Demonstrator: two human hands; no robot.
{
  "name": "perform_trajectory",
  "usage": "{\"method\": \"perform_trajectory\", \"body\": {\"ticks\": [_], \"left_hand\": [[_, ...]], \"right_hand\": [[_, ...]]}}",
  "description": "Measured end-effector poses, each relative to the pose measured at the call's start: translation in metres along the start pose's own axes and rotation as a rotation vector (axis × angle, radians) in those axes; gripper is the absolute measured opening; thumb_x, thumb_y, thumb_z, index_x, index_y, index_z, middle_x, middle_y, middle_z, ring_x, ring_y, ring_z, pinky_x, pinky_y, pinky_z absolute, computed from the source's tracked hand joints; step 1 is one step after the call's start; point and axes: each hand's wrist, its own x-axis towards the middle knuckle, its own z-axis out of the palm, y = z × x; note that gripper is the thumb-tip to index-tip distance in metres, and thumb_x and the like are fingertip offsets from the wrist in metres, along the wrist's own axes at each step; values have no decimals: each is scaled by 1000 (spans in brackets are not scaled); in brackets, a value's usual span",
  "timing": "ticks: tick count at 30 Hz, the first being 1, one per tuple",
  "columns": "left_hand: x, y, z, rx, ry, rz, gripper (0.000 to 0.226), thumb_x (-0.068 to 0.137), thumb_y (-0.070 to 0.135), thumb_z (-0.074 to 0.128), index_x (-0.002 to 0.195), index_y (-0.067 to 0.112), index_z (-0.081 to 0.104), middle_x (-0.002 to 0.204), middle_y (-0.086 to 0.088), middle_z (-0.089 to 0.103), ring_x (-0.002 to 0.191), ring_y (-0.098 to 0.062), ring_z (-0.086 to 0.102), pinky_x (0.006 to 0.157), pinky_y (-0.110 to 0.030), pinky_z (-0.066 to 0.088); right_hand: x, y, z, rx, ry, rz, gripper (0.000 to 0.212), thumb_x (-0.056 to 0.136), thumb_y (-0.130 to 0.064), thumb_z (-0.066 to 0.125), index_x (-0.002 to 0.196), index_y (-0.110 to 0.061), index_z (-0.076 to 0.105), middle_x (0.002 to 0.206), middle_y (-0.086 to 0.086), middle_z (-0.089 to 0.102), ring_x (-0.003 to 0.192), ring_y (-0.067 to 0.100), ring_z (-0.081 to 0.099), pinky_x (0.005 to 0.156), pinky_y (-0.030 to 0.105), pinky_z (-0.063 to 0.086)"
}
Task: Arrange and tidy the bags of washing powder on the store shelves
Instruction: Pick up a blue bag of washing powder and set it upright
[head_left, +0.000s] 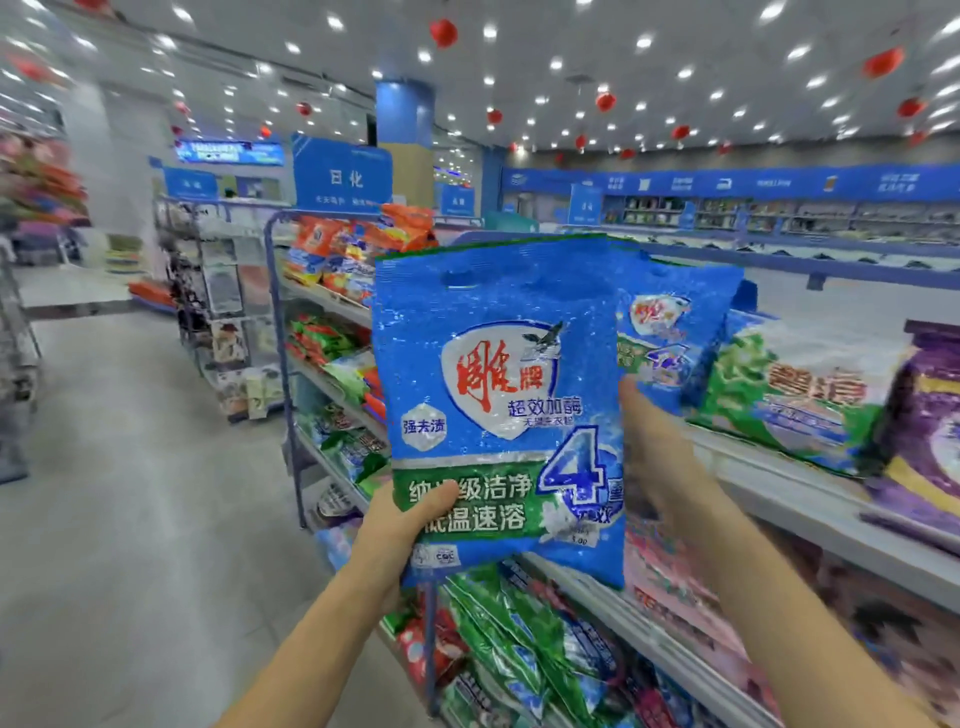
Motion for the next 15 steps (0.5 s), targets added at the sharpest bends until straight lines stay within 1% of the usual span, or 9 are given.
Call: {"method": "perform_trajectory", "body": {"ticks": [2, 4, 5, 7, 8, 9, 10, 12, 15], "left_hand": [[24, -1, -10, -9, 39, 14, 86, 26, 57, 91, 99, 16, 69, 92, -8, 76, 76, -24, 73, 58, -28, 57], [51, -2, -15, 6, 39, 21, 87, 26, 59, 90, 99, 16, 69, 93, -9, 75, 78, -25, 73, 60, -30, 58], [65, -3, -15, 24, 24, 21, 82, 28, 59, 90, 97, 18, 70, 93, -8, 75, 79, -25, 73, 61, -30, 58], [93, -7, -12, 33, -17, -6, 60, 44, 47, 90, 94, 20, 72, 93, -8, 75, 80, -26, 73, 61, -31, 58], [107, -10, -10, 21, -35, -28, 47, 55, 36, 87, 95, 19, 71, 92, -9, 76, 78, -25, 73, 60, -30, 58], [121, -12, -8, 14, -52, -45, 39, 61, 26, 85, 96, 18, 69, 91, -9, 76, 75, -25, 73, 58, -30, 58], [135, -15, -5, 19, -70, -54, 38, 62, 24, 84, 95, 17, 69, 90, -10, 76, 74, -24, 73, 57, -29, 57], [161, -18, 3, 45, -112, -49, 44, 58, 31, 80, 98, 16, 68, 91, -8, 76, 74, -22, 73, 59, -28, 57], [202, -24, 15, 58, -173, -55, 50, 58, 36, 72, 102, 12, 65, 90, -5, 76, 76, -18, 73, 61, -25, 56]], "right_hand": [[3, 35, 10, -123, -10, -31, 52, 90, -57, 43, 114, -13, 58, 118, 10, 65, 103, 24, 62, 94, 40, 48], [13, 56, 15, -215, 30, -123, 50, 92, -53, 38, 108, -10, 59, 111, 9, 67, 104, 24, 62, 94, 39, 47], [20, 61, 17, -258, 79, -200, 50, 94, -53, 37, 107, -11, 60, 106, -2, 69, 101, 15, 62, 92, 32, 46], [37, 63, 19, -323, 186, -347, 46, 92, -57, 36, 97, -18, 60, 85, -20, 69, 78, -6, 60, 71, 14, 41], [46, 62, 19, -353, 237, -402, 44, 90, -59, 35, 88, -21, 58, 75, -17, 67, 66, -5, 57, 60, 13, 38], [55, 60, 16, -385, 289, -451, 46, 87, -64, 35, 81, -23, 55, 69, -6, 65, 56, 2, 52, 52, 14, 35], [64, 59, 11, -415, 325, -496, 49, 84, -69, 33, 79, -24, 53, 65, 5, 63, 51, 9, 48, 49, 18, 34], [82, 56, -3, -474, 344, -560, 57, 80, -72, 32, 89, -21, 57, 65, 20, 62, 52, 21, 50, 49, 28, 38], [108, 48, -20, -592, 349, -577, 88, 78, -77, 30, 112, 0, 57, 71, 28, 62, 62, 32, 55, 58, 40, 39]]}}
